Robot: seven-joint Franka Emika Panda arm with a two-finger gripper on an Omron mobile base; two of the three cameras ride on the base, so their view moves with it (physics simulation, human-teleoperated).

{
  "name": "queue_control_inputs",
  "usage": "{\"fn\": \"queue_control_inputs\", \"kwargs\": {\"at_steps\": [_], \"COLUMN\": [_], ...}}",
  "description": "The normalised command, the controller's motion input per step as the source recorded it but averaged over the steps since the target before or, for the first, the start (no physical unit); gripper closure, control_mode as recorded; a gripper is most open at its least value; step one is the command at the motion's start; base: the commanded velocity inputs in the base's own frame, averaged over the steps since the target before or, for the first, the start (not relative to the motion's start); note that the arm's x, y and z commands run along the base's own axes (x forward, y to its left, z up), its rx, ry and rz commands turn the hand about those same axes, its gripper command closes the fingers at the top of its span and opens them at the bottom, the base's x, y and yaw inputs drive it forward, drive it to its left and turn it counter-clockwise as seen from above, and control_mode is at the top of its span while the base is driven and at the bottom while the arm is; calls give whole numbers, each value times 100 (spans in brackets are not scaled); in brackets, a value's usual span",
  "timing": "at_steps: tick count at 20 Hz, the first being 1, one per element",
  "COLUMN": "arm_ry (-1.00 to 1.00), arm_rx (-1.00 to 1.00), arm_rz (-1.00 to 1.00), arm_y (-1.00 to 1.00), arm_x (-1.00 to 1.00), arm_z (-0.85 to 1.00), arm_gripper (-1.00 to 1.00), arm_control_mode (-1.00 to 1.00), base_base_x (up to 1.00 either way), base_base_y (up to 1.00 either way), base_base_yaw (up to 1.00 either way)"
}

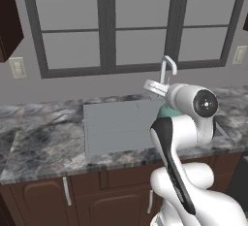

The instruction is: Open the cabinet, pick the kettle from the cabinet, and place it in the sink.

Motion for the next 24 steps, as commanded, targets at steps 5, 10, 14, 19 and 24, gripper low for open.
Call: {"fn": "queue_control_inputs", "kwargs": {"at_steps": [5,10,14,19,24], "arm_ry": [0,0,0,0,0], "arm_rx": [0,0,0,0,0], "arm_rz": [0,0,0,0,0], "arm_y": [0,0,0,0,0], "arm_x": [0,0,0,0,0], "arm_z": [0,0,0,0,0], "arm_gripper": [100,100,100,100,100], "arm_control_mode": [100,100,-100,-100,-100], "base_base_x": [0,0,0,0,0], "base_base_y": [0,0,0,0,0], "base_base_yaw": [0,0,0,0,0]}}
